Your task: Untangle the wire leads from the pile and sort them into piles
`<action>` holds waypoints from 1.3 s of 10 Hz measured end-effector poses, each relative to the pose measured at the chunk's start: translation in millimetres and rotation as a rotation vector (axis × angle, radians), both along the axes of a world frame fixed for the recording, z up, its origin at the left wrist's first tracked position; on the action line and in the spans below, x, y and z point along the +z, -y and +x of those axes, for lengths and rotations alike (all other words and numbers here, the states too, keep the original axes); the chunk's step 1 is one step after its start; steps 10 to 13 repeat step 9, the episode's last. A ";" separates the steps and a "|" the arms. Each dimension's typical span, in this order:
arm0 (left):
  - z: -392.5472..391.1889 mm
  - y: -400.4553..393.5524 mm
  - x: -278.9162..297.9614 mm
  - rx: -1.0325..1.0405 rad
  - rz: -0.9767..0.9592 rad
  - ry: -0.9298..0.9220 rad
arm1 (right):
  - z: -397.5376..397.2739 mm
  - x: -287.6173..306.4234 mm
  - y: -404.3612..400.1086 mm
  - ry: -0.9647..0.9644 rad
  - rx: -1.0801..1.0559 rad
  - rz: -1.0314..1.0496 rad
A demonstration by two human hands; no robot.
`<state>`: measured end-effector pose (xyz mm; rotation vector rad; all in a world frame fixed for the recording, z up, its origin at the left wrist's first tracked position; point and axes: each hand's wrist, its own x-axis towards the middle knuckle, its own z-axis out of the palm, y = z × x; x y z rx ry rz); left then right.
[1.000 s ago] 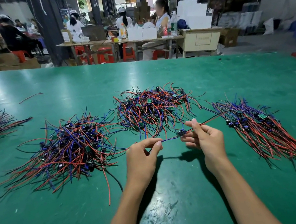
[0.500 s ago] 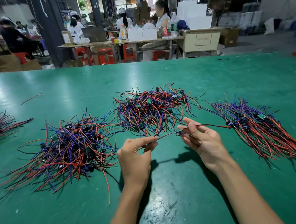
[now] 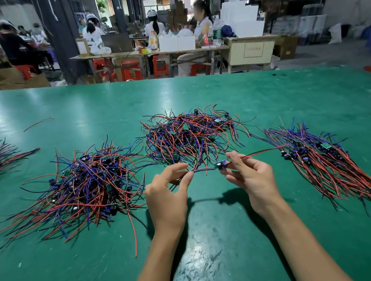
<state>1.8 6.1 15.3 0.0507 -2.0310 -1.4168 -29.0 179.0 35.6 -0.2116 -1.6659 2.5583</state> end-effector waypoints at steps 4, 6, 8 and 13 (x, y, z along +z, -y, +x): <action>-2.4 0.7 -4.9 0.055 0.098 0.113 | -36.8 53.2 -58.5 -0.005 -0.364 -0.563; -4.1 0.3 -5.7 0.075 0.092 0.148 | -49.2 46.7 -110.6 0.051 -0.436 -0.659; -6.4 -0.3 -6.2 0.069 0.105 0.174 | -34.3 12.9 -91.6 0.241 -0.342 -0.407; -6.6 0.4 -5.9 0.082 0.129 0.179 | -30.8 1.5 -64.1 0.227 -0.275 -0.210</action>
